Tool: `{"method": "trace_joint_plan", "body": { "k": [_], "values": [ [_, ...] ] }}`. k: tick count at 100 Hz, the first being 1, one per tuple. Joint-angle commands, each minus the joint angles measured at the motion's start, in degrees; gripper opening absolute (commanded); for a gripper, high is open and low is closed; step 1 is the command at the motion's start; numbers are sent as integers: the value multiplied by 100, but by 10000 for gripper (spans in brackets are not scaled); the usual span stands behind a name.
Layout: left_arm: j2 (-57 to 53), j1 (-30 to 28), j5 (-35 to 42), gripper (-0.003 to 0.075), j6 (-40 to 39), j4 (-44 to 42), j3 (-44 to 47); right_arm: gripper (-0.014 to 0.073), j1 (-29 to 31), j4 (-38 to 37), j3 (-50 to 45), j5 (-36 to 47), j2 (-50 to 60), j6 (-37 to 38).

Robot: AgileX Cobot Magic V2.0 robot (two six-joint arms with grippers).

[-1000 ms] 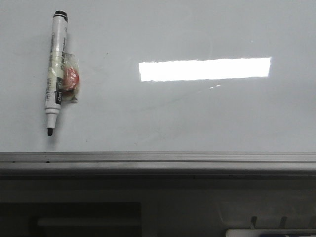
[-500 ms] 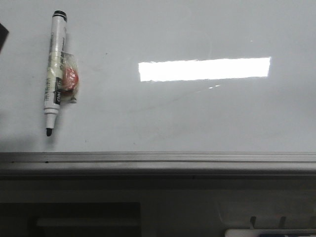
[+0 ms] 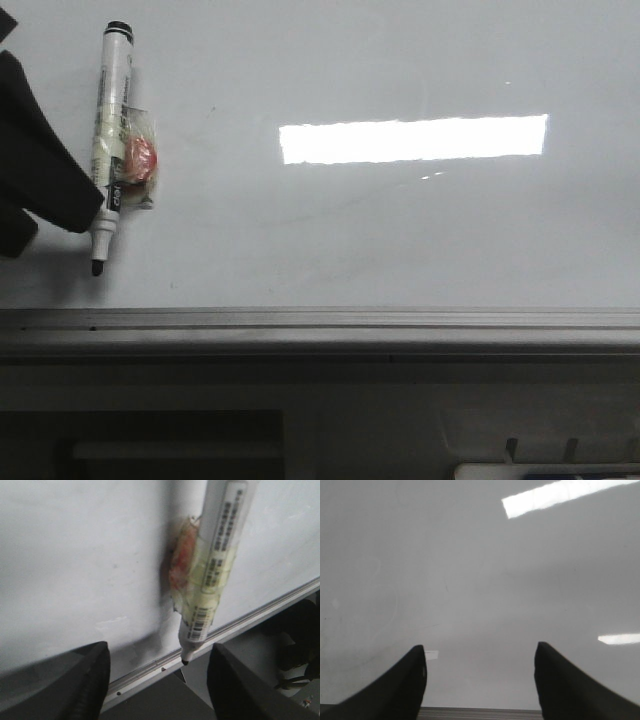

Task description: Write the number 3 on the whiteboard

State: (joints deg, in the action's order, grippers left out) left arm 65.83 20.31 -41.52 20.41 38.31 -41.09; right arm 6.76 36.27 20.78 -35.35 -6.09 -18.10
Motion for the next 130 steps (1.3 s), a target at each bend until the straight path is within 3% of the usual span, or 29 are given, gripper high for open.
{"method": "trace_joint_plan", "body": {
  "k": [1,35,72,101,113,120,130],
  "values": [
    [-33,50,340,399,44,316,-196,419,-11,137,202,410,-128,-87],
    [25,50,476,379,500,846,-196,419,-11,137,202,447,-128,-87],
    [396,50,744,231,523,866,-196,419,-11,181,202,470,-128,-87],
    [396,50,1163,-22,683,869,-196,419,-11,230,202,470,-128,-87],
    [396,50,1025,-20,831,948,-196,419,-11,374,259,394,-128,-119],
    [344,50,708,-20,1341,1227,-239,419,-11,784,488,46,-183,-719],
    [96,175,129,-21,2613,1742,-362,419,-11,1774,975,-776,-490,-2242]
  ]
}}
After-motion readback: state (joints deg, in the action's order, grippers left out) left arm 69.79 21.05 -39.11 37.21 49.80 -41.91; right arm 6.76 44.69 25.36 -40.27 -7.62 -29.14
